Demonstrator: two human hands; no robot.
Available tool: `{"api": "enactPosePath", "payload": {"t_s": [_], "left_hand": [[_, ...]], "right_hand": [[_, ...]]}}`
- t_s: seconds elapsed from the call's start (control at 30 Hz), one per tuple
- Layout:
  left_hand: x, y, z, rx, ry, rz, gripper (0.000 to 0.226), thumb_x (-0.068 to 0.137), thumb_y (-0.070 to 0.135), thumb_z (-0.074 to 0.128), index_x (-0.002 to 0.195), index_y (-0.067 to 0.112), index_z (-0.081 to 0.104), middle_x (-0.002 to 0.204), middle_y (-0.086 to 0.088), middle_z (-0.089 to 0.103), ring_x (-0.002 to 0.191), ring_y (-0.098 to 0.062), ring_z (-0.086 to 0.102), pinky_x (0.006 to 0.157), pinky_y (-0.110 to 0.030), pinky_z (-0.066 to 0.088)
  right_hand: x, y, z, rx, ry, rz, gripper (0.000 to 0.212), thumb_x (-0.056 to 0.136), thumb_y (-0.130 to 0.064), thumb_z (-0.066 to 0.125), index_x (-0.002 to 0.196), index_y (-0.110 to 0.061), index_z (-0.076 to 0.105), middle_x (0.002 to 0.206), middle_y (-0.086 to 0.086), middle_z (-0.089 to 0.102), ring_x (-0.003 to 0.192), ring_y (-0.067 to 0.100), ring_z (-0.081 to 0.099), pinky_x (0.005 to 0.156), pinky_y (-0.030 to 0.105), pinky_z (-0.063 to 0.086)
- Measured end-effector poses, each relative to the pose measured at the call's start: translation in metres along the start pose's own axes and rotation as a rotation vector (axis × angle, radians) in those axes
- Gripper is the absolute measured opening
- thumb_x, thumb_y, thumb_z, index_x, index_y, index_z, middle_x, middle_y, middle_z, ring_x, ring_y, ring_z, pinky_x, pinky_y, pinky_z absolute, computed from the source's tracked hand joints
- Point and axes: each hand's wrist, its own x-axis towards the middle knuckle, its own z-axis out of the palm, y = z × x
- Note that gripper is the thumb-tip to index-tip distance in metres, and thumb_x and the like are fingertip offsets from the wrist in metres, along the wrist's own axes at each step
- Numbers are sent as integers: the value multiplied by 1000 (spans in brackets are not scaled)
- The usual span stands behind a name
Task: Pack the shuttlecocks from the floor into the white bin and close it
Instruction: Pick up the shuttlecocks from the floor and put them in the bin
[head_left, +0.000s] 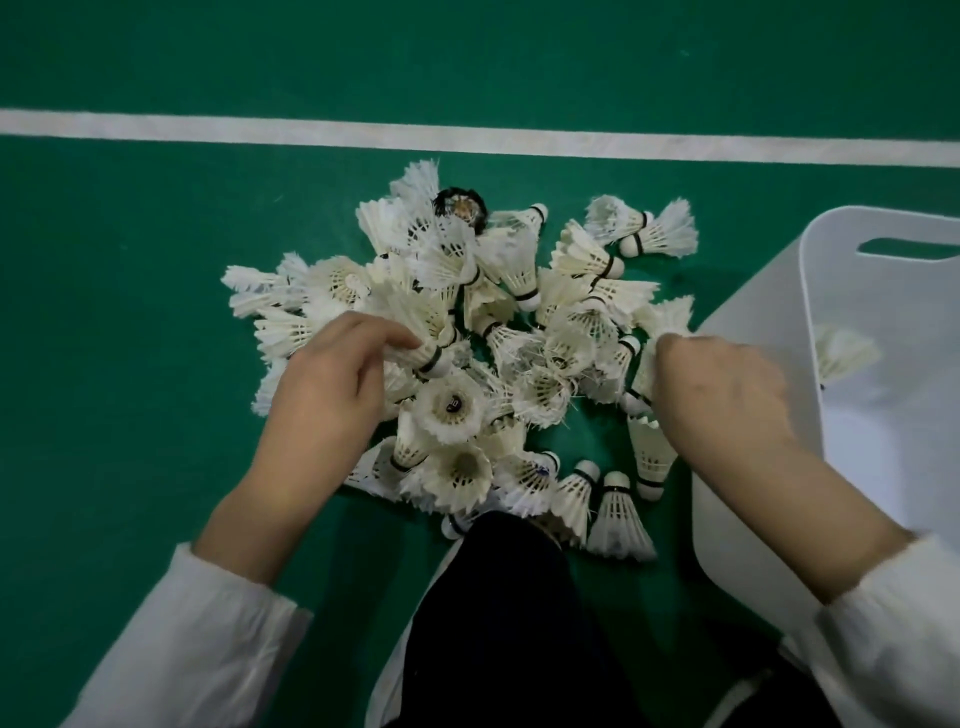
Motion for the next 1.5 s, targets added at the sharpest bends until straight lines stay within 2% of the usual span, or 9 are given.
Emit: {"api": "enactPosePath", "payload": {"t_s": [0.07,0.2,0.43,0.67,0.83,1.07,1.17,1.3,1.5], "left_hand": [[3,1,-5,37,59,11,37,86,-5,40,98,16,69,101,5,57,91,-4,49,75,-4,32],[6,0,2,177,55,45,23,86,3,50,99,9,68,105,-4,58,104,-17,48,84,-17,32],[0,-18,38,453,-184,60,40,84,38,60,92,0,64,109,-13,56,108,-29,48,79,-40,48],[3,-14,47,517,-149,27,16,86,15,60,83,0,64,101,-13,56,97,-28,49,72,-39,49],[7,-4,28,480,-7,52,16,87,17,59,81,2,62,87,-12,58,85,-29,52,64,-33,40],[33,55,2,326,7,165,25,96,30,42,87,10,54,87,-1,46,88,-17,38,77,-29,33],[49,100,8,253,-16,265,20,95,31,43,82,15,47,86,0,43,86,-14,36,74,-26,28],[60,151,32,232,-97,412,23,94,31,43,83,12,51,88,-2,43,86,-18,38,74,-30,33],[57,180,71,259,-222,527,22,91,33,44,80,15,52,86,1,45,85,-16,40,73,-28,32]], "right_hand": [[-2,-10,-11,139,114,-78,7,88,-6,45,86,-12,49,83,7,59,67,28,50,50,27,31],[-3,-40,0,460,116,-280,20,95,-15,42,101,-11,61,96,4,62,83,23,56,66,30,41],[4,-56,48,490,-2,-351,22,93,-8,45,103,-5,64,100,9,59,96,27,52,80,38,46],[5,-50,43,540,29,-363,22,94,-13,45,104,-7,64,101,9,62,99,26,53,82,35,44],[4,-42,22,580,120,-398,22,94,-17,46,104,-7,63,100,7,62,98,23,53,76,28,38],[1,10,-54,484,231,-510,19,93,-20,49,101,-11,63,99,4,62,95,20,55,76,27,38],[-6,65,-91,491,318,-408,16,91,-18,53,97,-10,65,95,5,64,88,20,57,74,28,39],[-18,155,-89,571,370,-92,15,89,-18,53,94,-13,67,90,4,66,85,22,60,79,35,48],[-21,238,24,555,143,347,21,89,-15,49,88,-2,66,81,18,64,73,31,55,63,27,34]]}}
